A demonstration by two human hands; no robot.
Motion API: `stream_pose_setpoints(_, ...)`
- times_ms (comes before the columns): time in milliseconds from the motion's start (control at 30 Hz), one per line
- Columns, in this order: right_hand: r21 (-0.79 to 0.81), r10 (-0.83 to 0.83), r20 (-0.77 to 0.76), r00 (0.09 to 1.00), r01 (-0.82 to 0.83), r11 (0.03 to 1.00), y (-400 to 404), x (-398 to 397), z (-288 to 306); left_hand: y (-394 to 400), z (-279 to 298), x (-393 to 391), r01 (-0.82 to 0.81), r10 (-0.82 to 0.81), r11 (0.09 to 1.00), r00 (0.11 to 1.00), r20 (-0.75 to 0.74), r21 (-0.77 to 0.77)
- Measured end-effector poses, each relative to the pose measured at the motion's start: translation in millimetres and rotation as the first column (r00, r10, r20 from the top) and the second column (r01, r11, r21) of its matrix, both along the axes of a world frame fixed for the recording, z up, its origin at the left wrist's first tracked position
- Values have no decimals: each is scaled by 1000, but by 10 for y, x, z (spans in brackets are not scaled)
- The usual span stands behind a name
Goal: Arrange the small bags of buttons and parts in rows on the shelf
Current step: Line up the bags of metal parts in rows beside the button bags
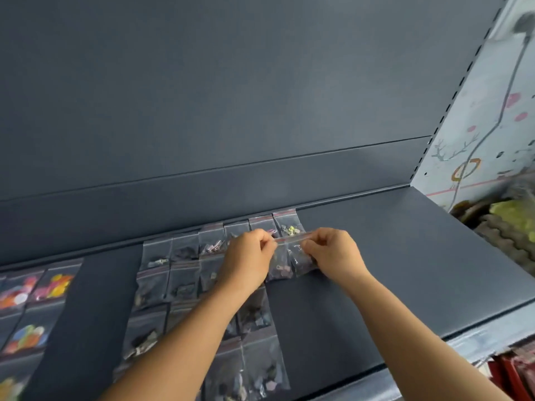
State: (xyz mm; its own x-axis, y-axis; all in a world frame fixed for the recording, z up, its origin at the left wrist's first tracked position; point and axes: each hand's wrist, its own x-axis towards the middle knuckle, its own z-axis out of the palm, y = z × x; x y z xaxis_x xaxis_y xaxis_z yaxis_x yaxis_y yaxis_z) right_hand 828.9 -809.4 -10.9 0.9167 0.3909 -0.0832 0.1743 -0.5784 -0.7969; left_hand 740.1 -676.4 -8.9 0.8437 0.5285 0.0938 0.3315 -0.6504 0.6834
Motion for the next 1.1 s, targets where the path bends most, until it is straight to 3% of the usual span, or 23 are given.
stream_pose_setpoints(100, -102, 63, 135, 989, -50, 994, 9, 39, -16, -16, 22, -12, -13, 22, 974, 999, -41, 226)
stream_pose_setpoints(200, -170, 192, 273, 943, -149, 974, -58, 36, -31, -77, 38, -100, 67, -48, 940, 997, -64, 334)
stream_pose_setpoints(300, -257, 361, 272, 892, -294, 921, -132, 14, -73, -180, -40, -170, 200, -149, 915, 975, -168, 349)
stream_pose_setpoints(400, -311, 464, 308, 831, -372, 874, -146, -3, -126, -219, -104, -177, 232, -156, 900, 962, -224, 370)
stream_pose_setpoints(933, -358, 441, 285, 851, -332, 873, -112, -4, -60, -332, -19, -168, 151, -46, 903, 965, -257, 402)
stream_pose_setpoints(1100, -418, 549, 313, 775, -406, 813, -122, -214, 82, -337, 124, -485, 22, 69, 892, 980, -184, 451)
